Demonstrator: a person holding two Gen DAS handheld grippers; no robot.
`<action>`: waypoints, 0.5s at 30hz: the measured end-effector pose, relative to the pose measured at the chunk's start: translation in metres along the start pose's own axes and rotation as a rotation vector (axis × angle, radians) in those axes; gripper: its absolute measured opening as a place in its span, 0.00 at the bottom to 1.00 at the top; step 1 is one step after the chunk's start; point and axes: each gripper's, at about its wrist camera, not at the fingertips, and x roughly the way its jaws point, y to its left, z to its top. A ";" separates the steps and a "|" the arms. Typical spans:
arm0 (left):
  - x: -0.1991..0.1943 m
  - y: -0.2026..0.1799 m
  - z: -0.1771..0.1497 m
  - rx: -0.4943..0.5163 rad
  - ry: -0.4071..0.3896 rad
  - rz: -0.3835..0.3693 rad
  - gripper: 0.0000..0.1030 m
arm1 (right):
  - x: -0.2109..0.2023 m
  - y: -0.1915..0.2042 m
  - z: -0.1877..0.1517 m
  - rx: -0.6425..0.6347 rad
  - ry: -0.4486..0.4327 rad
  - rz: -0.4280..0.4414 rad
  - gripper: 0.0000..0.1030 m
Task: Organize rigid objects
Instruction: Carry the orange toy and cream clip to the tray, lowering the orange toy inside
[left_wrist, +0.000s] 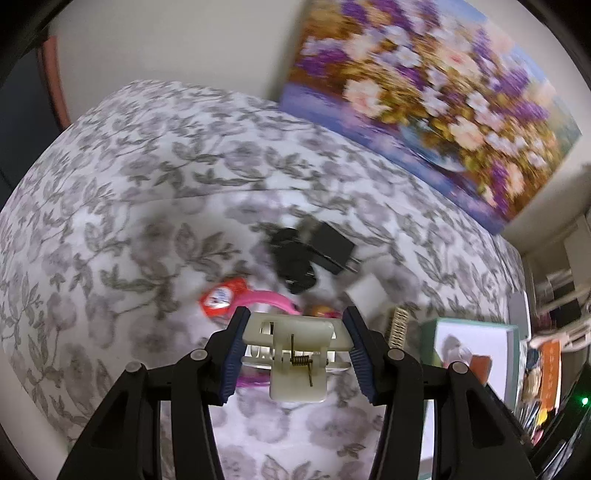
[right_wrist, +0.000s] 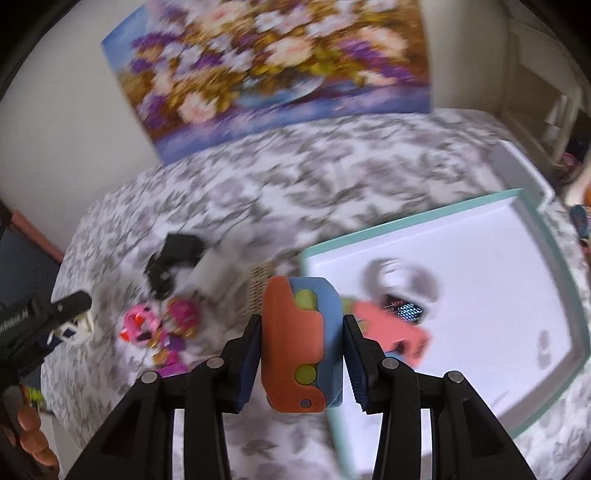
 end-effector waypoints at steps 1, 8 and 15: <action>0.000 -0.005 -0.002 0.010 0.001 -0.005 0.51 | -0.003 -0.007 0.002 0.014 -0.005 -0.005 0.43; 0.003 -0.056 -0.023 0.111 0.038 -0.061 0.51 | -0.013 -0.076 0.010 0.139 -0.025 -0.098 0.43; 0.015 -0.113 -0.053 0.231 0.121 -0.135 0.52 | -0.014 -0.127 0.004 0.233 -0.021 -0.168 0.43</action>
